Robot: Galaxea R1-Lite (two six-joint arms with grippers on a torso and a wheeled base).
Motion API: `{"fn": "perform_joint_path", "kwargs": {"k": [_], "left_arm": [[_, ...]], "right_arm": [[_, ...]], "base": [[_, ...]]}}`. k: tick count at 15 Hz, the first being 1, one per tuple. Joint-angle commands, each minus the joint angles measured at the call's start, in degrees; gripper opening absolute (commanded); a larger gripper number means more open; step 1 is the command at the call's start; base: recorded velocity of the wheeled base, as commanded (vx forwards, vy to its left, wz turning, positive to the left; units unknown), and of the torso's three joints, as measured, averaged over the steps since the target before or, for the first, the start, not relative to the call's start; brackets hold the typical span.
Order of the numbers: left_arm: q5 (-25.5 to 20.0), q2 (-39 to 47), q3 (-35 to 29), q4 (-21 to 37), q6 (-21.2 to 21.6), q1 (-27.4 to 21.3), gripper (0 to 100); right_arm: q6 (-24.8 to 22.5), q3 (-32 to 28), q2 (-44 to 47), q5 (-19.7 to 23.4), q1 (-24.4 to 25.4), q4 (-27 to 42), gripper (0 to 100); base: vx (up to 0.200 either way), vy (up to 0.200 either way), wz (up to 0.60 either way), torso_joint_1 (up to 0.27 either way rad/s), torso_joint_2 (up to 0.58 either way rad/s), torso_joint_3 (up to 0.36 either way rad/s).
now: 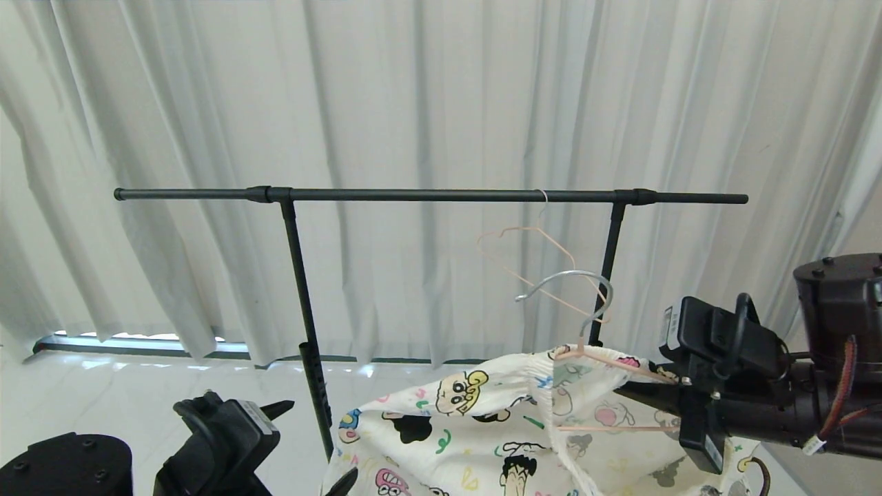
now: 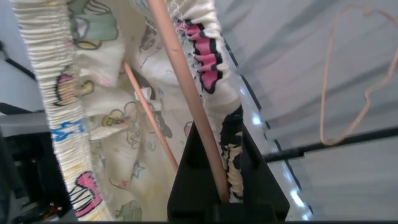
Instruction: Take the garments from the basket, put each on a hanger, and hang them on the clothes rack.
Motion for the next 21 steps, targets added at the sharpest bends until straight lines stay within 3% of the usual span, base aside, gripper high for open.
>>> {"fn": "perform_joint_path", "kwargs": {"k": [1,7,8,14,17,21], "left_arm": [[-2.0,2.2,0.0,0.0,0.0,0.2,100],[-2.7,2.7,0.0,-0.2,-2.0,0.3,100],[-2.7,2.7,0.0,-0.3,-1.9,0.4,0],[-1.9,3.9,0.0,-0.2,-1.5,8.7,0],[-1.1,4.0,0.0,-0.2,-1.5,9.2,0],[-1.0,3.8,0.0,-0.2,-1.4,9.1,0]], "right_arm": [[0.0,0.2,-2.3,2.0,0.0,0.0,0],[0.0,0.4,-2.9,2.1,0.2,0.1,0],[0.0,0.5,-2.9,2.0,0.2,0.0,0],[1.9,1.4,-3.6,2.0,-1.0,-1.6,0],[4.4,3.5,-3.2,1.6,-1.0,-6.6,0],[4.4,4.0,-3.3,1.6,-1.0,-6.7,0]], "base": [[0.000,0.000,0.00,0.000,0.00,0.000],[0.000,0.000,0.00,0.000,0.00,0.000],[0.000,0.000,0.00,0.000,0.00,0.000],[0.000,0.000,0.00,0.000,0.00,0.000],[0.000,0.000,0.00,0.000,0.00,0.000],[0.000,0.000,0.00,0.000,0.00,0.000]]}}
